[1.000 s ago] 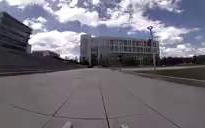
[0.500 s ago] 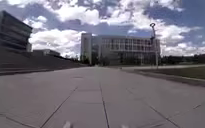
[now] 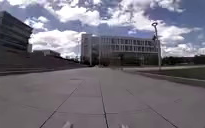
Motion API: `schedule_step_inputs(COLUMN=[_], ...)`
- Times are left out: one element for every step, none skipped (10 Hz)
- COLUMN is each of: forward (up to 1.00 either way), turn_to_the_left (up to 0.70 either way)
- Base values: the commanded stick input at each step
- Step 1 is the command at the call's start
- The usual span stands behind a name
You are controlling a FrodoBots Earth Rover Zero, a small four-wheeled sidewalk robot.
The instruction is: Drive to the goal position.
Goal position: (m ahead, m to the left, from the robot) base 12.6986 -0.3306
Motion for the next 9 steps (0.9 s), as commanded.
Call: schedule_step_inputs(forward=[0.70, 0.70, 0.70, 0.70, 0.70, 0.70, 0.70, 0.70, 0.70], turn_to_the_left=[0.00, 0.00, 0.00, 0.00, 0.00, 0.00, 0.00, 0.00, 0.00])
